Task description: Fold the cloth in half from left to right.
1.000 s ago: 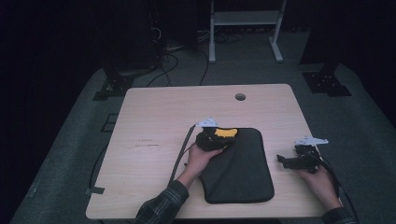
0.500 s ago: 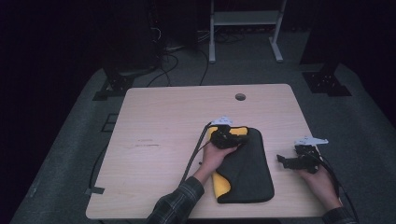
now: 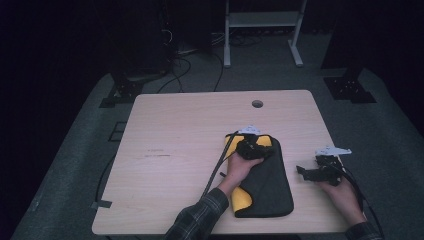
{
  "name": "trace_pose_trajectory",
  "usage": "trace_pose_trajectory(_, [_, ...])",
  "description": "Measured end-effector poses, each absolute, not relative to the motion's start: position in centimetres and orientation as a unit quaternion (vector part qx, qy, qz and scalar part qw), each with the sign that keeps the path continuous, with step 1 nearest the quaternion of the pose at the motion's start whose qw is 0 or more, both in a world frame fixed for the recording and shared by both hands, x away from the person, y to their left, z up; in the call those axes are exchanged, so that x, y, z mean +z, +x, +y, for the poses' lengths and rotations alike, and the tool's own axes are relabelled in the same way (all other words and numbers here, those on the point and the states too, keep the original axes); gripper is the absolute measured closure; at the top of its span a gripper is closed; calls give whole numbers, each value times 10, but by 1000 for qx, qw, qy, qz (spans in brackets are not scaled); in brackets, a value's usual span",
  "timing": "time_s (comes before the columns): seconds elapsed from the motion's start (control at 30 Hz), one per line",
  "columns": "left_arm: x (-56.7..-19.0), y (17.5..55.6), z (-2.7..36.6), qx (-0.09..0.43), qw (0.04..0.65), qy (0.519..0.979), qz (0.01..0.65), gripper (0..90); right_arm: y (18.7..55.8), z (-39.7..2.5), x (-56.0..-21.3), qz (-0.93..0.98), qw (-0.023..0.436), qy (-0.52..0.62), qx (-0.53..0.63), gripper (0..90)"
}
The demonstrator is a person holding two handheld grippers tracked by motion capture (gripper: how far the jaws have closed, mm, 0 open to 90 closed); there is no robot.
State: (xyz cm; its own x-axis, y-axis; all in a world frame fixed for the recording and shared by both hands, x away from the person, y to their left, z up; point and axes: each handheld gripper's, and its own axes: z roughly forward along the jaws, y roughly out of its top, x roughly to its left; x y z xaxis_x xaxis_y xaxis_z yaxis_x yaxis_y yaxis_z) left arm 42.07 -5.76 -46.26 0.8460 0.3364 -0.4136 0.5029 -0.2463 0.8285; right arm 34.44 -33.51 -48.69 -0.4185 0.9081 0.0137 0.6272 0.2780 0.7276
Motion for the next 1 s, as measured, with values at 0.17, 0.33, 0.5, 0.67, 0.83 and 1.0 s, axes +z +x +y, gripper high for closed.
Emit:
trace_pose_trajectory(0.17, [-466, 422, -65, -72, 541, 794, 269, 858, 344, -335, -487, 772, 208, 497, 337, 89])
trace_pose_trajectory(0.33, [-474, 425, -74, -72, 521, 804, 278, 857, 344, -335, -487, 772, 208, 497, 337, 89])
trace_pose_trajectory(0.5, [-477, 426, -81, -69, 503, 814, 281, 853, 344, -335, -487, 772, 208, 497, 337, 89])
trace_pose_trajectory(0.67, [-469, 425, -75, -70, 514, 809, 277, 755, 344, -335, -487, 772, 208, 497, 337, 89])
trace_pose_trajectory(0.83, [-452, 423, -49, -46, 515, 811, 275, 548, 344, -335, -487, 772, 208, 497, 337, 89])
trace_pose_trajectory(1.0, [-440, 413, -10, 9, 493, 825, 277, 461, 344, -335, -487, 772, 209, 497, 337, 89])
